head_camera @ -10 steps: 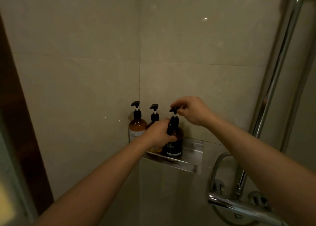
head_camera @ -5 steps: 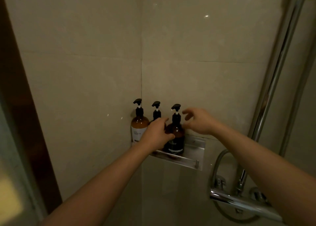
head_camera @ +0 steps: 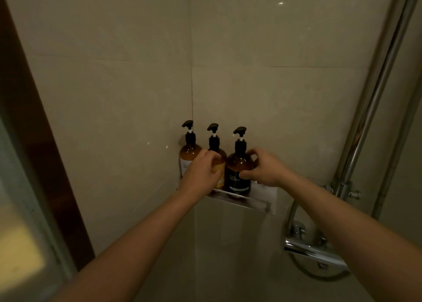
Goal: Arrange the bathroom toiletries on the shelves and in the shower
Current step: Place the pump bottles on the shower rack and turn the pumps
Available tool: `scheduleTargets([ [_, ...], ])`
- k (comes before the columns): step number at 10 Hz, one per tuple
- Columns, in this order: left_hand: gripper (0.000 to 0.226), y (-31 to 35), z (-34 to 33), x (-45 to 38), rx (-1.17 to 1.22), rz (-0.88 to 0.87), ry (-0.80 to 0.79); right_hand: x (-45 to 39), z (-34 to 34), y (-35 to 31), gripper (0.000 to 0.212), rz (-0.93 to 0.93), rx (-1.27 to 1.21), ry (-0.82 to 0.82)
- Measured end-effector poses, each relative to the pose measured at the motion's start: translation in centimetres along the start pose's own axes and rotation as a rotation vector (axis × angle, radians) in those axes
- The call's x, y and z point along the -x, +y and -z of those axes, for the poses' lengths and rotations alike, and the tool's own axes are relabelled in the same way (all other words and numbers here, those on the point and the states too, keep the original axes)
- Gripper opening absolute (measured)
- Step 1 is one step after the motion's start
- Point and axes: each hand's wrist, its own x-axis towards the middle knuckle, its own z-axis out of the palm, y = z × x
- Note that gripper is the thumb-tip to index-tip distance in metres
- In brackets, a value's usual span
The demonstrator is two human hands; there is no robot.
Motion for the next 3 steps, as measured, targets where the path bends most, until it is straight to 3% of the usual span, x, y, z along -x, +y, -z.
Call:
scheduleTargets([
  [3,0.037,0.15,-0.17,-0.15,0.034,0.005,-0.027,-0.18,-0.15,0.26,0.085,-0.003,-0.006,0.007],
])
